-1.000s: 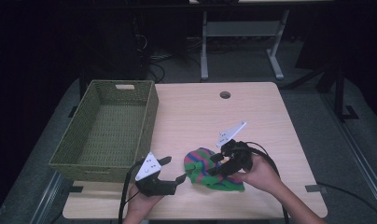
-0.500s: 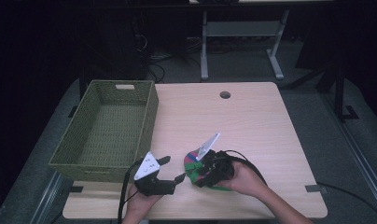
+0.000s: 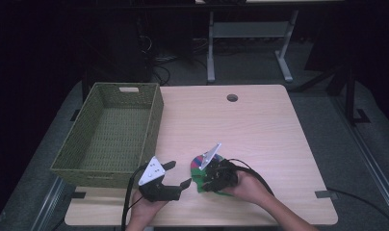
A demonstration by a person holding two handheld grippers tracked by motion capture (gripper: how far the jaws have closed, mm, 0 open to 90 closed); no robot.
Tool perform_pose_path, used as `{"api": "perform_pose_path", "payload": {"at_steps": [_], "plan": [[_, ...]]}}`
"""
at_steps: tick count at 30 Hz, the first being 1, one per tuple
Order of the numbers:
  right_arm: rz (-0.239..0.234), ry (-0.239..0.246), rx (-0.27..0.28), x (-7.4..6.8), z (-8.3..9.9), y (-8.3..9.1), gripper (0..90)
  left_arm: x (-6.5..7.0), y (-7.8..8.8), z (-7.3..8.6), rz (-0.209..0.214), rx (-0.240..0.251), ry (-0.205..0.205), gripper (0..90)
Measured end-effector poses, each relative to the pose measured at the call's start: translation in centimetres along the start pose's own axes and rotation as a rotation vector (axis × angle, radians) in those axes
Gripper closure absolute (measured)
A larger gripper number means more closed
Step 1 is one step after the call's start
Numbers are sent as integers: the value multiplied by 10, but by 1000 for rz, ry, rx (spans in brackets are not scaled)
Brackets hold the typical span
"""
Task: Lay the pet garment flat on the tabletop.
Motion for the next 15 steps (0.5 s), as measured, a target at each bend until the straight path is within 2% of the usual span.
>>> {"api": "perform_pose_path", "payload": {"at_steps": [8, 10, 13, 15], "plan": [[28, 12, 10, 4, 1, -1, 808, 0, 0, 0, -1, 1, 0, 182], [27, 15, 11, 4, 0, 0, 813, -1, 0, 0, -1, 2, -1, 182], [25, 10, 25, 4, -1, 4, 822, -1, 1, -1, 0, 6, 3, 182], [12, -3, 65, 4, -5, 14, 827, -1, 1, 0, 1, 4, 4, 182]]}}
Point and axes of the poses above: each handheld gripper's, and its own axes: y roughly backward along the jaws, z roughly out of its underside, x roughly to its right, the point moved 10 cm from there along -y, roughly forward along the jaws
